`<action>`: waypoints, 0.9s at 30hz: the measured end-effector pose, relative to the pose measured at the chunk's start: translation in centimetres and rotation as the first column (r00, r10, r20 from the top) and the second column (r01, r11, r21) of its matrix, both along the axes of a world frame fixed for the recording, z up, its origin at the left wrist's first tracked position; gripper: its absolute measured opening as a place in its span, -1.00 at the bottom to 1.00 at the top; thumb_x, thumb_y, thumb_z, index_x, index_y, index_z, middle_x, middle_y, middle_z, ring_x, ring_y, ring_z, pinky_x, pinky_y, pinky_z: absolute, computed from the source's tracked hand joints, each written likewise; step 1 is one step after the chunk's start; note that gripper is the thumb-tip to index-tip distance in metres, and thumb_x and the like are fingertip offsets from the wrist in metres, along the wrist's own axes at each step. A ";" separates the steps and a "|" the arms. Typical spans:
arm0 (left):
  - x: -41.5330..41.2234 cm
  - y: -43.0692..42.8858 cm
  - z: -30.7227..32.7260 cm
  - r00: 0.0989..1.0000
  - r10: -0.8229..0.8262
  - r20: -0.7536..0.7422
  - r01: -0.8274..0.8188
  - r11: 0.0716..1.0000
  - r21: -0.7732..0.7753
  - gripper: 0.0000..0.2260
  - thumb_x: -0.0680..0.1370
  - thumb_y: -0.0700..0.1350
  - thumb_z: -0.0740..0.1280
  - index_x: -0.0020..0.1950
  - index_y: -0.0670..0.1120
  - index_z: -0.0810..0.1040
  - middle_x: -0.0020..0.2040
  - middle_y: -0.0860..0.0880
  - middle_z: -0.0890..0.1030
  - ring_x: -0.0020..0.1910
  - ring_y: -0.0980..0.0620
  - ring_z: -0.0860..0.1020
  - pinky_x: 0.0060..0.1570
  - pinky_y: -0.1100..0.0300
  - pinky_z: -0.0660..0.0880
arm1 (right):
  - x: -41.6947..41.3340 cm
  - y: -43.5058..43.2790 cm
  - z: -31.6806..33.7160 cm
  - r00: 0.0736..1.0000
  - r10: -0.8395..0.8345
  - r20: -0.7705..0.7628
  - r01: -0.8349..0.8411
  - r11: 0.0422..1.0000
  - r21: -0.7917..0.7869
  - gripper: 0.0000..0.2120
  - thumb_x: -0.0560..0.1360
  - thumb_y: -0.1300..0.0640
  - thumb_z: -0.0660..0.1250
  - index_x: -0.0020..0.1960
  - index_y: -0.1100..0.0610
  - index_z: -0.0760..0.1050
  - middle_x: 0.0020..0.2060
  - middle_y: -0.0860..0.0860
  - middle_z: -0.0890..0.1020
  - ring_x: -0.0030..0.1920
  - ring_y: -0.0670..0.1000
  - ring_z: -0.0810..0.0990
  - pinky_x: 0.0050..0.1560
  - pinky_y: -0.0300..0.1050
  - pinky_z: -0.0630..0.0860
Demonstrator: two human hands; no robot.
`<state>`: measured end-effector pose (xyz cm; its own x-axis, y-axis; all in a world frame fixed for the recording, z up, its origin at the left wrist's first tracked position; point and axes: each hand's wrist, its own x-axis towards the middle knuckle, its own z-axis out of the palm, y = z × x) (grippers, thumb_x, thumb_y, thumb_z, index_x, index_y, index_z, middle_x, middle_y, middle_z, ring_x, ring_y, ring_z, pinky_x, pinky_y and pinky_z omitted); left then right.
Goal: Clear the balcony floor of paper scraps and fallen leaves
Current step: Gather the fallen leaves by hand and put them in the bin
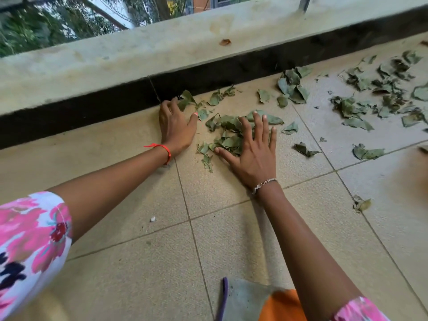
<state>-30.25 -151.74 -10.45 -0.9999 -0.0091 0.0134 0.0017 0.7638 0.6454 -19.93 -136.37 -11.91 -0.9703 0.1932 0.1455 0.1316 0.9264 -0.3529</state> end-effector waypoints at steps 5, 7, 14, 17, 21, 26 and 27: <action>-0.2 1.0 0.2 0.972 -0.230 -0.049 0.233 0.970 0.067 -0.59 0.62 -0.02 0.18 0.43 -0.14 0.29 0.42 -0.09 0.26 0.39 0.01 0.24 0.37 0.16 0.21 | 0.0 0.2 0.4 0.996 -0.067 -0.051 0.062 0.994 -0.088 -0.17 0.35 -0.47 -0.08 0.48 -0.02 0.05 0.52 0.08 -0.01 0.52 0.07 -0.14 0.48 0.05 -0.23; 0.2 1.5 0.1 0.949 -0.305 -0.076 0.312 0.945 0.102 -0.62 0.63 -0.03 0.17 0.41 -0.14 0.32 0.40 -0.06 0.30 0.33 0.09 0.28 0.29 0.25 0.22 | -0.1 0.6 0.5 0.994 -0.085 -0.073 0.077 0.992 -0.104 -0.18 0.36 -0.46 -0.08 0.48 -0.02 0.07 0.52 0.08 0.02 0.52 0.05 -0.11 0.48 0.04 -0.22; -1.3 2.3 -0.1 0.924 -0.382 -0.036 0.383 0.918 0.101 -0.54 0.63 0.01 0.16 0.49 -0.11 0.22 0.48 -0.06 0.24 0.41 0.02 0.25 0.41 0.11 0.22 | -2.4 3.4 0.4 0.961 -0.274 -0.042 0.261 0.946 -0.191 -0.26 0.44 -0.38 -0.05 0.48 0.04 0.13 0.51 0.10 0.05 0.52 0.08 -0.07 0.50 0.07 -0.14; -1.5 2.9 0.4 0.850 -0.526 0.005 0.509 0.826 0.243 -0.60 0.62 0.02 0.18 0.45 -0.03 0.32 0.41 -0.03 0.37 0.35 0.05 0.36 0.35 0.04 0.35 | -3.1 3.8 0.1 0.981 -0.186 -0.049 0.172 0.963 -0.209 -0.24 0.45 -0.39 -0.12 0.47 0.07 0.18 0.47 0.07 0.21 0.49 0.04 0.11 0.50 0.06 -0.04; -3.2 4.2 0.7 0.818 -0.574 -0.037 0.565 0.790 0.237 -0.59 0.60 0.03 0.18 0.44 -0.04 0.34 0.45 -0.03 0.33 0.37 0.10 0.30 0.28 0.23 0.27 | -2.6 3.4 0.3 0.972 -0.151 -0.179 0.063 0.904 -0.422 -0.41 0.53 -0.24 0.01 0.39 0.12 0.31 0.36 0.04 0.39 0.37 0.00 0.34 0.36 -0.01 0.32; -5.2 6.0 0.4 0.784 -0.620 0.035 0.613 0.782 0.113 -0.53 0.58 0.08 0.15 0.44 -0.07 0.33 0.44 -0.04 0.34 0.38 0.06 0.31 0.30 0.24 0.24 | -2.8 3.8 0.3 0.908 -0.368 -0.201 0.220 0.825 -0.520 -0.43 0.54 -0.16 0.04 0.38 0.19 0.33 0.39 0.09 0.37 0.42 0.03 0.28 0.42 0.03 0.25; -5.2 6.4 0.4 0.757 -0.652 0.044 0.636 0.750 0.183 -0.55 0.56 0.08 0.16 0.40 -0.06 0.40 0.39 -0.02 0.41 0.34 0.11 0.36 0.30 0.26 0.27 | -2.8 3.8 0.3 0.910 -0.367 -0.191 0.222 0.822 -0.524 -0.41 0.53 -0.18 0.02 0.37 0.19 0.35 0.36 0.10 0.41 0.39 0.04 0.33 0.38 0.06 0.30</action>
<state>-35.42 -145.36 -10.01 -0.7646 0.6437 -0.0321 0.3886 0.5002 0.7738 -22.77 -132.58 -11.60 -0.7896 0.5784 0.2046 0.2024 0.5603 -0.8032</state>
